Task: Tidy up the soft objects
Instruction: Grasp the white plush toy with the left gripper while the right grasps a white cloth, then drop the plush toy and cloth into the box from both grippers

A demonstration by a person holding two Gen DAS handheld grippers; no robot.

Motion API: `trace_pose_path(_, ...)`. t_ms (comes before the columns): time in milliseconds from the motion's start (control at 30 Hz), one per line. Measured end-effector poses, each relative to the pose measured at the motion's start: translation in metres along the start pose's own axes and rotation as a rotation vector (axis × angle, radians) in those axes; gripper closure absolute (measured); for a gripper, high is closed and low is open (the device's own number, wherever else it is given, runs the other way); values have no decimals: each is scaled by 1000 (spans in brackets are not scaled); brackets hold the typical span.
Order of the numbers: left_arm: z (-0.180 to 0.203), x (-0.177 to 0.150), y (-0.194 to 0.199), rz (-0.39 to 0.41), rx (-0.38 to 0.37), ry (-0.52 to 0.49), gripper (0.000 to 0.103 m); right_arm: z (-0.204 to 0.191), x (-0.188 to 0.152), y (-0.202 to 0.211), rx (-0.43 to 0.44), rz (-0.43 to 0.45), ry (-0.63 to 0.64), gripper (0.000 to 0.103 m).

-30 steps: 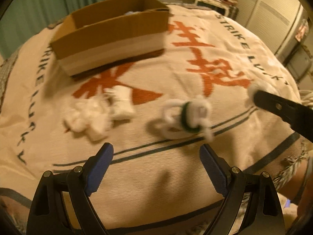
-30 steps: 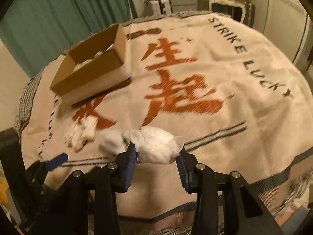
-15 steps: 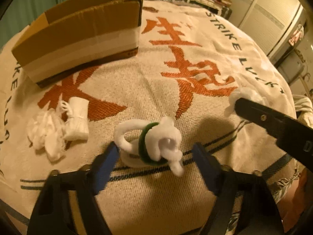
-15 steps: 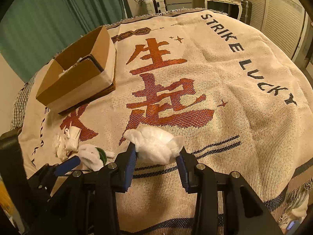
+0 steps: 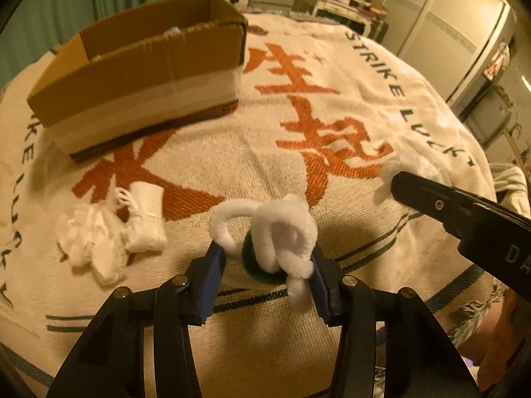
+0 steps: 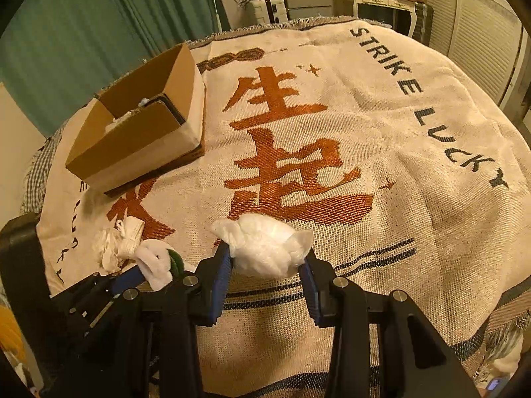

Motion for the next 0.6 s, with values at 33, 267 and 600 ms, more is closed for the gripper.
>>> trace_pose_path(33,0,1,5,9,-1,-3,57,-1,1,3,-5,6,3,65)
trace_pose_path(267,-16,11,47,87,-5,9,57,-19,13,31,-12,64,33,65)
trace_pose_path(600,-64,24,98,207,44,40,57,-74,27,58,10,121,112,65)
Point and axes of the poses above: each gripper's, at about its wrist camera, not at the fingertips, and y roughly against the way its jaws point, z to its right, x to its top, the point moved 7 cm from there along -y, roughly the way its jaws point, and after that the axes turned 11 degrees about y, right-handed, at the moved point
